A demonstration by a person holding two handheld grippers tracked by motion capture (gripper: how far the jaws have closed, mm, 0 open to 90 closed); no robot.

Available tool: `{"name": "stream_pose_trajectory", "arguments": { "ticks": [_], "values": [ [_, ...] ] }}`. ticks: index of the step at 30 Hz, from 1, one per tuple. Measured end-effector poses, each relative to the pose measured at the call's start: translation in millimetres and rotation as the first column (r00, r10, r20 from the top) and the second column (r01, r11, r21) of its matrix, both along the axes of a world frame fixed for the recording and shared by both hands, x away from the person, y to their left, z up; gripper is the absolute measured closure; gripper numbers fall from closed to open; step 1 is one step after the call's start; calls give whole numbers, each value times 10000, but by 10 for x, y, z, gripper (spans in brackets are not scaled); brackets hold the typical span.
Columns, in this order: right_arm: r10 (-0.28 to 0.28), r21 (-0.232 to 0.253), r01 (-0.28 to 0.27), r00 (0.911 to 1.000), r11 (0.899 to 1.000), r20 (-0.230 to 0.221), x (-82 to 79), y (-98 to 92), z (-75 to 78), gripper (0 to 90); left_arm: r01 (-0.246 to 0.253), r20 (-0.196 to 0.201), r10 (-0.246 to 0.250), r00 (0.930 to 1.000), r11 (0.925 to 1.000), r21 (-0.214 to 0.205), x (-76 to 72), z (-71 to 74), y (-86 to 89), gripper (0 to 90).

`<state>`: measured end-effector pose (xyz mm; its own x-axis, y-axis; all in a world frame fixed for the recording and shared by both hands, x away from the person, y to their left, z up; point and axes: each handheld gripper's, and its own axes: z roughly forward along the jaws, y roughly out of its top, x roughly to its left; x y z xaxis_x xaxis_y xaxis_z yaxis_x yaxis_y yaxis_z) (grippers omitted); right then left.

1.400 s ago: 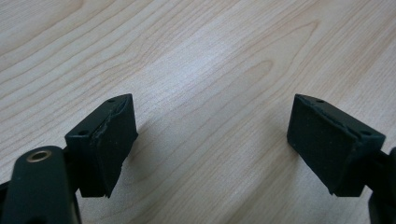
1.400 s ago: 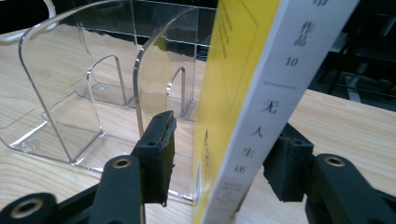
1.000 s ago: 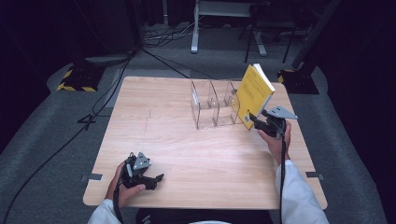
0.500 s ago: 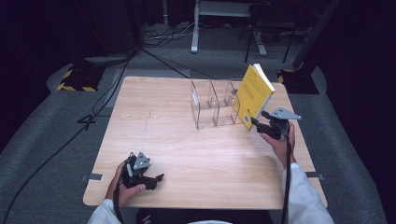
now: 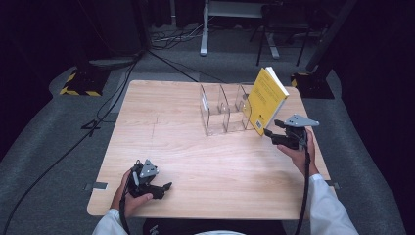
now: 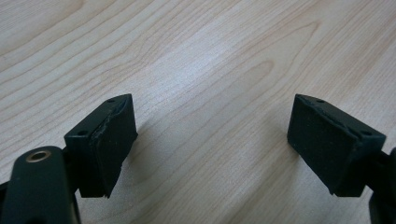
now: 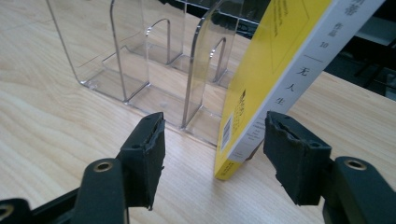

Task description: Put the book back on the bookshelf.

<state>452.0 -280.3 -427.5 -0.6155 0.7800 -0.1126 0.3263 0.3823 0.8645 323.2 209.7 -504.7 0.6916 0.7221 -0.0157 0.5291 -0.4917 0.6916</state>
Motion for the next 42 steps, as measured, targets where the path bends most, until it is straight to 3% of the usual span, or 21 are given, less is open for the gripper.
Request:
{"name": "stream_pose_trajectory", "arguments": {
  "ticks": [7,10,17,30,38,42],
  "values": [
    [765,-370,-783,9959,9962,-474,-91,54,57,382,-1,-8,1,10000,10000,-1,1,0,0,164],
    [1160,-688,-1206,9910,9903,-671,-159,90,93,372,0,-7,0,10000,10000,2,1,0,0,164],
    [1514,-1272,-1620,9844,9786,-894,-318,136,111,344,0,-12,0,10000,10000,-1,1,0,0,164],
    [1639,-1895,-1783,9824,9656,-890,-595,61,73,311,-2,-8,2,10000,10000,-2,1,0,0,163],
    [1909,-2579,-2097,9769,9431,-961,-809,-57,-23,282,-23,-10,23,10000,10000,-9,0,0,-1,163],
    [1920,-2736,-2130,9761,9380,-1017,-869,-119,-70,282,-22,-19,22,10000,10000,-13,0,-1,-1,163]
  ]
}}
